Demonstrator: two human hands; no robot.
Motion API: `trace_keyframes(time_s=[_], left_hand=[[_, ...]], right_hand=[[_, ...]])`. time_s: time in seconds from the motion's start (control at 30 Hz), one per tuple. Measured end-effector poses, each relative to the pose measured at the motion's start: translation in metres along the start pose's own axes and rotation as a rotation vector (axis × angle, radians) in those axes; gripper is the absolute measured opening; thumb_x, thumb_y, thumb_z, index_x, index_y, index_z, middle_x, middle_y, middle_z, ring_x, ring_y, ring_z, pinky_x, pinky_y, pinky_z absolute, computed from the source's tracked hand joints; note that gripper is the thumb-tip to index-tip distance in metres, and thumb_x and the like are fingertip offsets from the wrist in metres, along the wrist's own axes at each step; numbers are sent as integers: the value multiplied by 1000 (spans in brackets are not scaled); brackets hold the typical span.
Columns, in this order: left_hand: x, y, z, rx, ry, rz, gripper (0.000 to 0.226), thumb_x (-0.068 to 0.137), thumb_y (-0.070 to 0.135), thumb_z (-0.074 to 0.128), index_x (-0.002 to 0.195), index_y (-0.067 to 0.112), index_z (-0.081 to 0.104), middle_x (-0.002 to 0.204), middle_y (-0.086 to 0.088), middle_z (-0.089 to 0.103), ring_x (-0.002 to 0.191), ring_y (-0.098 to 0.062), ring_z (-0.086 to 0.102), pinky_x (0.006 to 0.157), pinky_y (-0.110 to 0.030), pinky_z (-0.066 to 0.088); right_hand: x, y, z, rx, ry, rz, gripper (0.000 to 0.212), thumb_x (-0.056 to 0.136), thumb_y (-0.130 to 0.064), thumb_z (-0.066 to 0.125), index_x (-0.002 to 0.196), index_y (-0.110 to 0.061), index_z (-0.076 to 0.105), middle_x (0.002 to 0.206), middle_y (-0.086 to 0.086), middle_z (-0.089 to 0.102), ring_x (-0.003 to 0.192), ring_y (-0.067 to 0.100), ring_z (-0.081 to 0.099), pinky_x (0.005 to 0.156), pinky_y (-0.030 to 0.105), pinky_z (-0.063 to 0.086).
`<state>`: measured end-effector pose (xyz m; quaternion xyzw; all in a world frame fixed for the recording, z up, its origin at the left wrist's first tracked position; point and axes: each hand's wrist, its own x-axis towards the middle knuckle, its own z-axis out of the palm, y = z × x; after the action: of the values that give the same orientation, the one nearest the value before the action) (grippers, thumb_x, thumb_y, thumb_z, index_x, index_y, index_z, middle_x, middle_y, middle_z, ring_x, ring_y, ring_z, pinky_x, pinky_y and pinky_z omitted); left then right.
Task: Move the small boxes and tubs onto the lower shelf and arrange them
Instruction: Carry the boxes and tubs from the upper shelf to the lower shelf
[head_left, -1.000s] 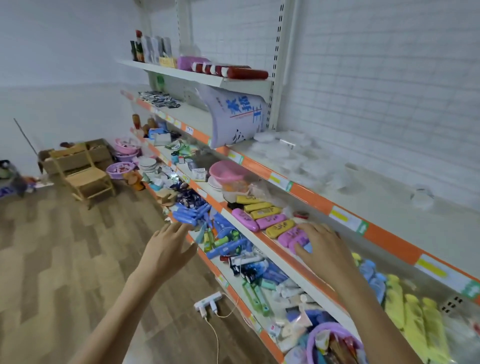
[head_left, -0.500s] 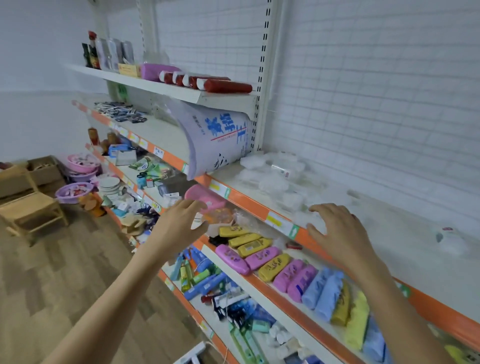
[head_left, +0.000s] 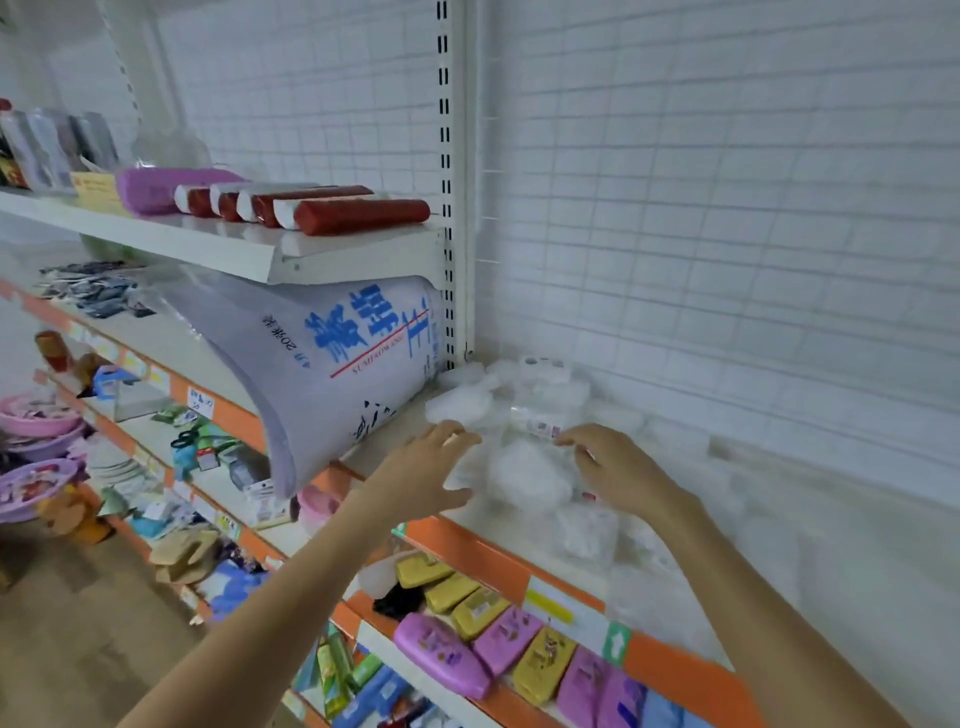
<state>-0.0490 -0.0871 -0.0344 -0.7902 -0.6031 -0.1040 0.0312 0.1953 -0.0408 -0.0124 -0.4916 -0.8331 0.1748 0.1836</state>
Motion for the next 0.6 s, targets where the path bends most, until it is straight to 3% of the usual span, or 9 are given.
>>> trace_keyframes(time_s=[0.1, 0.17, 0.3, 0.37, 0.47, 0.6], left_hand=[[22, -10, 18, 6, 17, 62, 61, 83, 41, 59, 137, 26, 36, 139, -3, 38, 130, -22, 34, 104, -39, 34], [33, -16, 23, -12, 71, 111, 60, 75, 47, 61, 127, 30, 38, 126, -6, 51, 119, -28, 45, 94, -46, 45], [46, -26, 30, -89, 88, 163, 62, 66, 52, 60, 119, 32, 35, 116, -7, 56, 112, -29, 48, 87, -43, 47], [48, -31, 33, -80, 127, 192, 60, 66, 58, 52, 119, 31, 37, 112, -6, 57, 109, -25, 44, 81, -43, 50], [54, -38, 37, -89, 148, 242, 62, 65, 60, 47, 117, 27, 41, 106, -5, 58, 100, -21, 40, 72, -40, 52], [61, -42, 37, -96, 104, 267, 62, 65, 64, 43, 116, 30, 36, 109, -4, 56, 97, -27, 50, 76, -42, 50]], right_hand=[[22, 3, 4, 46, -134, 33, 37, 97, -16, 33, 128, -20, 53, 136, -1, 50, 114, 19, 55, 99, 29, 41], [32, 2, 7, 61, -185, 38, 35, 98, -22, 35, 129, -20, 53, 137, -3, 50, 122, 13, 48, 102, 24, 35], [27, -11, 6, 189, -36, 43, 35, 96, -37, 41, 120, -18, 58, 126, -3, 58, 117, 11, 51, 101, 30, 39], [17, -26, 3, 220, -13, -11, 45, 86, -53, 51, 124, -29, 52, 127, -14, 51, 117, 2, 46, 101, 28, 38], [6, -41, 11, -100, -122, -122, 70, 70, -67, 61, 131, -42, 36, 132, -19, 33, 122, 1, 31, 102, 28, 32], [11, -35, 21, -253, -90, -76, 76, 71, -48, 67, 135, -44, 27, 122, -7, 21, 115, 11, 25, 89, 23, 32]])
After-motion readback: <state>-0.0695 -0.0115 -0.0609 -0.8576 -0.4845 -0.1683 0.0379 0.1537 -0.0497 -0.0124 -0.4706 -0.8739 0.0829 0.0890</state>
